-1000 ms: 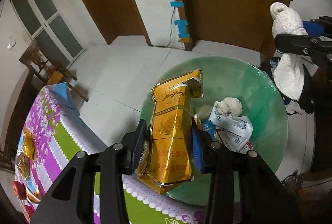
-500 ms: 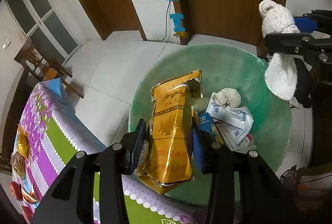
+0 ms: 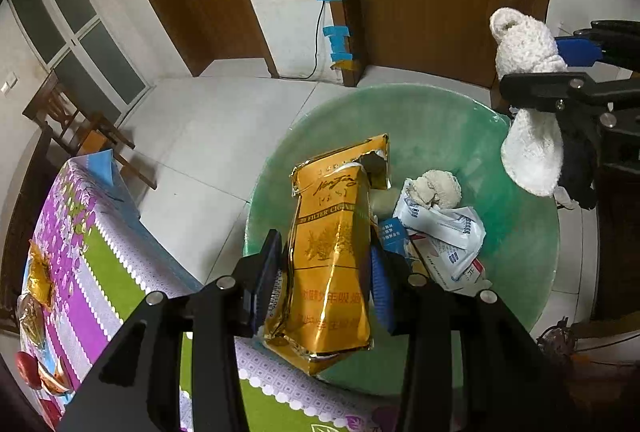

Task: Collect trash
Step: 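Carry the gold pack and white towel over the green bin, then open both tools to drop the pack and towel into the bin, then move both open tools back over the table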

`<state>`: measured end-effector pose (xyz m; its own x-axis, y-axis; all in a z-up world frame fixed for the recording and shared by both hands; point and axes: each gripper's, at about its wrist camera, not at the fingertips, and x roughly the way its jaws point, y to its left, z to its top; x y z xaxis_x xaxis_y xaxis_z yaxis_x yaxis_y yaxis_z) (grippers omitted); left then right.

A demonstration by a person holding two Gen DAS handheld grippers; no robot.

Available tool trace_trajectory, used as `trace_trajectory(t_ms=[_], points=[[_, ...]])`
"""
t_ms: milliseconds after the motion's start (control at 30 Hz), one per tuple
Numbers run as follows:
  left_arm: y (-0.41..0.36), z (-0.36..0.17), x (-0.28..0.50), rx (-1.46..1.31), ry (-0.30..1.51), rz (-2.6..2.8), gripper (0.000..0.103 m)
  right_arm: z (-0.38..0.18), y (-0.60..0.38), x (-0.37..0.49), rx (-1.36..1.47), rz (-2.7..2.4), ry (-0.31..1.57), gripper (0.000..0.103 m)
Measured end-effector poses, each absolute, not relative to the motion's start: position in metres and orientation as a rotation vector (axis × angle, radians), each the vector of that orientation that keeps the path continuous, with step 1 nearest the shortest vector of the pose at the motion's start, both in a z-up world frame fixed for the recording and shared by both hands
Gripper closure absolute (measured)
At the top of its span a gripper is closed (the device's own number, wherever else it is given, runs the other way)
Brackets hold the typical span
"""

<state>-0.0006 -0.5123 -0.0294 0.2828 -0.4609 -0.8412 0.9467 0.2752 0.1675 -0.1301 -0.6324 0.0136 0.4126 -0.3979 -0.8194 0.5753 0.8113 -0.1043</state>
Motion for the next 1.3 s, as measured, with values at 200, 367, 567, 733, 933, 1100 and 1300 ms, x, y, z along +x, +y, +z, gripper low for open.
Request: trace_trajectory(t_ms=[200,367,567,733,933,1100,1300], points=[[-0.506,-0.025,0.003,0.760,0.763,-1.090,0.063,0.018,-0.627,-0.127,0.181,-0.595,0.974,0.059],[-0.505,-0.024,0.003,0.759,0.761,-1.093,0.063,0.022,-0.623,-0.123,0.154,-0.579,0.979,0.059],[-0.510,-0.026,0.007,0.743,0.774,-1.093,0.058,0.016,-0.626,-0.122,0.154,-0.575,0.992,0.044],[-0.514,-0.033,0.004,0.758,0.784,-1.108,0.040,0.011,-0.632,-0.126,0.153,-0.590,0.996,0.043],[-0.514,-0.040,0.003,0.752,0.800,-1.104,0.040,0.003,-0.638,-0.132,0.177,-0.604,1.003,0.043],[-0.500,-0.040,0.003,0.744,0.774,-1.077,0.040,0.001,-0.636,-0.131,0.200,-0.608,0.971,0.043],[-0.464,-0.040,0.020,0.725,0.733,-1.005,0.034,0.007,-0.622,-0.124,0.238,-0.610,0.870,0.042]])
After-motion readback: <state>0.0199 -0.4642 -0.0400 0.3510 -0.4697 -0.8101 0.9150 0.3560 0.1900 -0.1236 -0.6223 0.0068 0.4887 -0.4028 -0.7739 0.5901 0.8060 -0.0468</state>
